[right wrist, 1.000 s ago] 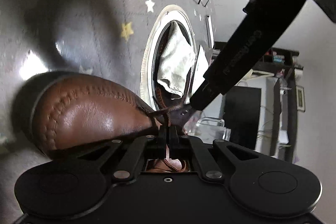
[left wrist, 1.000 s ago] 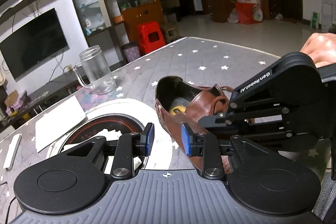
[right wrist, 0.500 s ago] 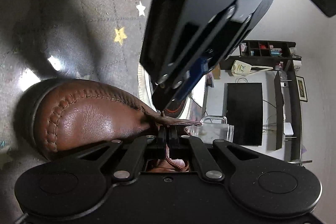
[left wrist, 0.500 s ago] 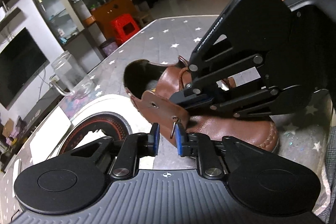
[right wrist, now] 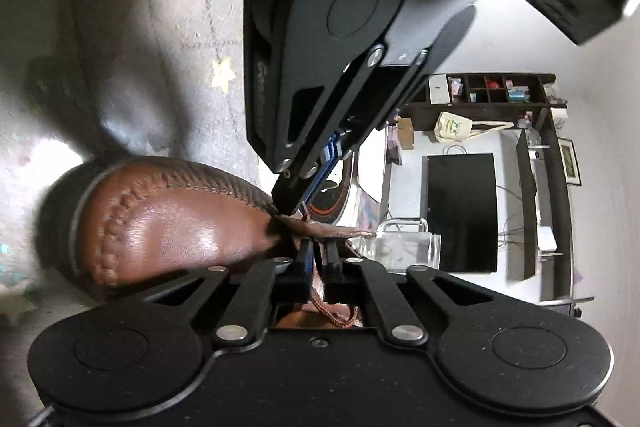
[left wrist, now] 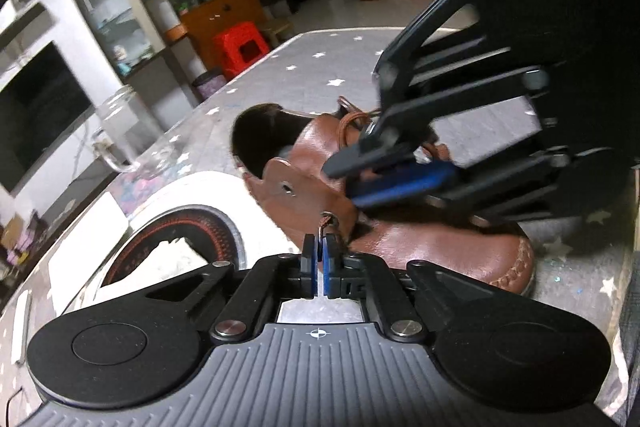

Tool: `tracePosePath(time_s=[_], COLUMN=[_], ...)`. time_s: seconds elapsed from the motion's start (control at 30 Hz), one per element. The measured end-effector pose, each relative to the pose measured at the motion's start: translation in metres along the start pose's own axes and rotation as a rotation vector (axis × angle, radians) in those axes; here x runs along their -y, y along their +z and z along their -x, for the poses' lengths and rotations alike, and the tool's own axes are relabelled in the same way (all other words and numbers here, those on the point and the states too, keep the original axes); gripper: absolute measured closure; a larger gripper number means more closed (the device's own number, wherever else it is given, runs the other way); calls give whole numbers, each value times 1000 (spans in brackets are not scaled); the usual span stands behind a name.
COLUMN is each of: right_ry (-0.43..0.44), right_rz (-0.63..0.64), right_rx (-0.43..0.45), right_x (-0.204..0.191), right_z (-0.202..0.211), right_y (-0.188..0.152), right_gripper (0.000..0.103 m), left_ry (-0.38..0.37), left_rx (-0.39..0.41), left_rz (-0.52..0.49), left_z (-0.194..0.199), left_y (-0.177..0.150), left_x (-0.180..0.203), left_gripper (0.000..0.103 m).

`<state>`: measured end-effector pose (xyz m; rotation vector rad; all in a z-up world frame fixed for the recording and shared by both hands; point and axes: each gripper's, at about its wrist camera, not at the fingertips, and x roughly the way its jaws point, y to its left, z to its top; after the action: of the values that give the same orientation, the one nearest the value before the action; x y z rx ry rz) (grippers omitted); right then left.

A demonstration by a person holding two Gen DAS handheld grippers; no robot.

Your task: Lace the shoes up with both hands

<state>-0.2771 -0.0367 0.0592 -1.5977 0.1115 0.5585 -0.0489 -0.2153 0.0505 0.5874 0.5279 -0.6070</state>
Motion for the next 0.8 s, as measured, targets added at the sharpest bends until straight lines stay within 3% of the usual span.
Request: tracePosePath(time_s=[0.03,0.3,0.47,0.57,0.8], right_ry=[-6,19,21,20,27], right_rz=[-16,-162,-252,-272,-337], right_rx=[4,-18,-36,-46,-45], right_x=[0,1,-8,-9,-5], right_z=[5,22,30,30,33], right_y=[1,-2,-1,-1,-5], right_gripper=[76,76,76,76,76], left_ry=[15,219,296,306,240], left_rx=[3,55,103,122,195], left_rz=[12,90,100,107,29], left_z=[2,37,67,76,85], left_y=[0,3,7,9,30], left_x=[-2,-24,-30,-29,-10], left_gripper=[101,101,101,101,101])
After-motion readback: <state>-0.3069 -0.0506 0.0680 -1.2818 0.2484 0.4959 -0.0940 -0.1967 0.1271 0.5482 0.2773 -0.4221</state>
